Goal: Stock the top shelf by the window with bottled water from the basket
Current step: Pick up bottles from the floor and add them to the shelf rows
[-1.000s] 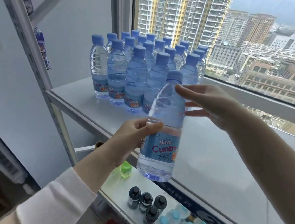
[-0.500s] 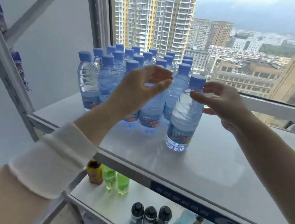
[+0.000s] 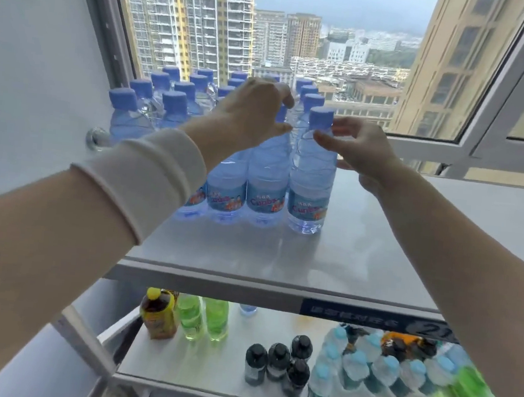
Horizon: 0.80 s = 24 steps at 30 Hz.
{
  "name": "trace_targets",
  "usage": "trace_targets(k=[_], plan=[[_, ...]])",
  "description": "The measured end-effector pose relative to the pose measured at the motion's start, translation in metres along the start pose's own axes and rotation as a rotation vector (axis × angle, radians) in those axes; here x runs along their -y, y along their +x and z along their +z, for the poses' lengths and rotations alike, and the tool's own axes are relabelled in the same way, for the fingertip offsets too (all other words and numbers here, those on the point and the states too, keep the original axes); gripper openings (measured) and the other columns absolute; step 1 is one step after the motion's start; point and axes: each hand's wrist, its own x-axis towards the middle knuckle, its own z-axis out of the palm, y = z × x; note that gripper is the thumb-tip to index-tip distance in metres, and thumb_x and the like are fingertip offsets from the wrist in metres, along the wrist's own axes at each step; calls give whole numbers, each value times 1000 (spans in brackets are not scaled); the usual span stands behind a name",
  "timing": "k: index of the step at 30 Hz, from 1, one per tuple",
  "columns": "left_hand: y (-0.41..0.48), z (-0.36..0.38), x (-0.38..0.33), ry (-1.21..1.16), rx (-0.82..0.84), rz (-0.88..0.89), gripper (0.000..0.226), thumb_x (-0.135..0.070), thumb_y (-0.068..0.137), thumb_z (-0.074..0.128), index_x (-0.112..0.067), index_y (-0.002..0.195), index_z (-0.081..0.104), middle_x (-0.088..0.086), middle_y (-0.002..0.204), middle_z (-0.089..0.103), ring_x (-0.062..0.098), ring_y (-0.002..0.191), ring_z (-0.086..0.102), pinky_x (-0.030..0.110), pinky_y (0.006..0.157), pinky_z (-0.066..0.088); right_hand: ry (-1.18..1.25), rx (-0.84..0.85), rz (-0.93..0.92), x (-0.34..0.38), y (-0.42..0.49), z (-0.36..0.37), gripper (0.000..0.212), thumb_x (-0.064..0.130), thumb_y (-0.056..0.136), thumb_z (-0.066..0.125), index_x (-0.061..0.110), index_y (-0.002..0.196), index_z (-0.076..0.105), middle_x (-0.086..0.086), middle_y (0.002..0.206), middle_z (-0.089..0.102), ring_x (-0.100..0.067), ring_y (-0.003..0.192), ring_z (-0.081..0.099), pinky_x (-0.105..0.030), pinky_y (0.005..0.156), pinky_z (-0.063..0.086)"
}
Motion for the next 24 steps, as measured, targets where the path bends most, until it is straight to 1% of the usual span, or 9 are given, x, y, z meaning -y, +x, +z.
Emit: trace_targets(k=[2,5,9,15,16,19,20,22,24], plan=[[5,2,-1,-15,15,-19,46,-25,86,62,-8,126,48,15,131,52,27,122,48,33,104,35,21,-7,13,-2,1,0,47,22,77,73,4,117,56,0,97,62,-17,91,59,-32,75,51],[8,0,0,-48,34,-64,38,-17,85,63,-8,121,53,14,128,54,27,118,50,32,99,37,57,-4,27,-7,3,-1,51,23,77,73,4,120,55,-11,117,61,-24,106,59,-40,88,51],[9,-7,1,-52,55,-71,36,-14,84,65,-9,119,57,11,125,58,25,114,53,26,94,36,102,3,-11,-11,3,-1,48,22,79,71,3,120,54,-13,115,61,-21,101,59,-28,82,50],[6,-9,1,-29,61,-44,38,-15,85,63,-10,122,57,12,125,59,26,112,55,25,93,36,77,6,-34,-12,3,-2,45,24,79,70,6,118,55,-10,110,62,-17,94,60,-20,69,47],[5,-8,2,-25,61,-33,38,-16,85,63,-10,123,56,12,125,59,26,111,55,25,94,36,72,2,-39,-13,3,-2,44,24,80,70,6,117,55,-10,109,62,-18,95,59,-22,71,49],[0,-5,7,-38,47,12,37,-18,87,61,-11,123,56,13,124,59,28,108,57,31,97,40,31,-65,-71,-18,0,3,44,29,79,70,8,115,57,-8,108,62,-21,103,60,-34,87,51],[-1,-4,10,-36,41,37,36,-19,88,59,-12,123,56,12,123,58,28,107,57,34,97,43,3,-97,-88,-20,-1,5,45,31,79,70,9,116,58,-6,109,62,-20,105,60,-34,90,50],[-1,-3,16,-31,35,70,34,-27,91,54,-14,123,56,9,124,58,27,109,57,37,95,45,-9,-150,-108,-25,-5,9,46,35,81,67,11,119,57,0,109,61,-15,102,59,-29,88,49],[6,-6,16,-72,23,57,38,-36,94,45,-15,124,54,5,126,59,23,113,56,33,95,41,66,-217,-91,-31,-9,13,45,40,86,58,12,121,56,5,109,61,-10,99,59,-26,86,50]])
